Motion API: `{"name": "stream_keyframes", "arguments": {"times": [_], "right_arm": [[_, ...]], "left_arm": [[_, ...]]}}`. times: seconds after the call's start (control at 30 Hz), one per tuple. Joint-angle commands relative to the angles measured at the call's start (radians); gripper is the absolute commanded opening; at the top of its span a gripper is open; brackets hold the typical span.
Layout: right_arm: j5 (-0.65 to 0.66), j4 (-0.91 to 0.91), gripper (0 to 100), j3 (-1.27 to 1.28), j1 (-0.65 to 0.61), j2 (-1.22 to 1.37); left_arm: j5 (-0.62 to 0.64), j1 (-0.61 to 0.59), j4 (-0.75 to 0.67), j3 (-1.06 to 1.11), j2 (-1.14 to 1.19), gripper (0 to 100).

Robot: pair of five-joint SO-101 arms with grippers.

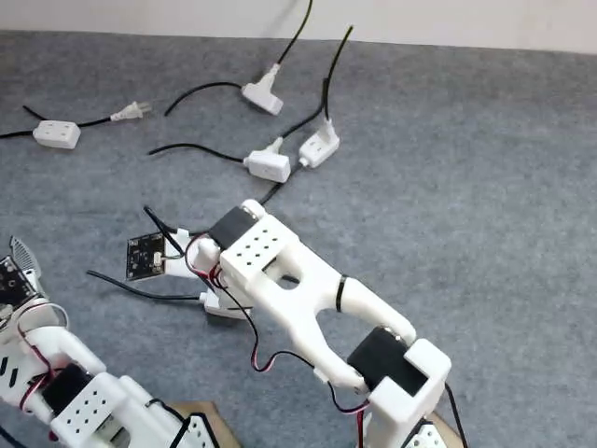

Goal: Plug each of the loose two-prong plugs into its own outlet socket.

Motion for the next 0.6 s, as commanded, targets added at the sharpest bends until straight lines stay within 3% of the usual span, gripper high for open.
{"name": "stream_keyframes", "arguments": {"times": [0.0, 0.23, 0.33, 0.47, 0.57], "right_arm": [[-0.015, -0.062, 0.7, 0.068, -0.021, 0.018], [-0.031, 0.035, 3.9, 0.024, -0.022, 0.008], [-0.103, 0.120, 19.9, -0.125, -0.019, 0.007], [-0.155, 0.292, 45.7, -0.450, -0.018, 0.012], [-0.176, 0.423, 54.3, -0.727, 0.004, 0.018]], "left_arm": [[0.009, 0.015, -0.023, -0.042, -0.005, 32], [0.009, 0.018, -0.017, -0.044, -0.005, 32], [0.006, 0.036, 0.066, -0.067, -0.005, 32], [0.005, 0.085, 0.330, -0.185, -0.004, 32], [0.002, 0.148, 0.470, -0.232, -0.004, 32]]}}
